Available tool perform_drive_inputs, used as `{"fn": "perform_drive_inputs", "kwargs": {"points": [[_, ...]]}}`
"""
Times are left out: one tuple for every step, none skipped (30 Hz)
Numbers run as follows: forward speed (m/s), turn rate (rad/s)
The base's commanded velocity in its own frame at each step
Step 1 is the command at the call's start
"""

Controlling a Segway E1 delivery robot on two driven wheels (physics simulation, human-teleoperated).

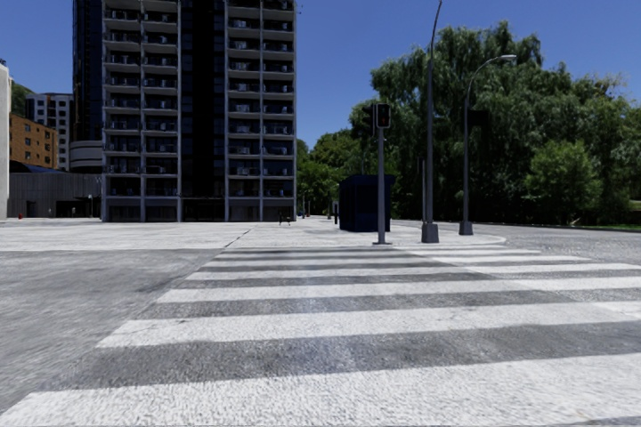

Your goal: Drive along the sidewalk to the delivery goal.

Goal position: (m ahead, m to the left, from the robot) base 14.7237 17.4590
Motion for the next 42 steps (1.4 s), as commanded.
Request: {"fn": "perform_drive_inputs", "kwargs": {"points": [[1.77,0.00],[1.77,0.00],[1.77,0.00],[1.77,0.00],[1.77,0.00],[1.77,0.00],[1.77,0.00],[1.77,0.00],[1.77,0.00],[1.77,0.00],[1.77,0.00],[1.77,0.00],[1.77,0.00],[1.77,0.00],[1.77,0.00],[1.77,0.00],[1.77,0.00],[1.77,0.00],[1.77,0.00],[1.77,0.00],[1.77,0.00],[1.77,0.00],[1.77,0.00],[1.77,0.00],[1.77,0.00],[1.77,0.00],[1.77,0.00],[1.77,0.00],[1.77,0.00],[1.77,0.00],[1.77,0.00],[1.77,0.00],[1.77,0.00],[1.77,0.00],[1.77,0.00],[1.77,0.00],[1.77,0.00],[1.77,0.00],[1.77,0.00],[1.77,0.00],[1.77,0.00],[1.77,0.00]]}}
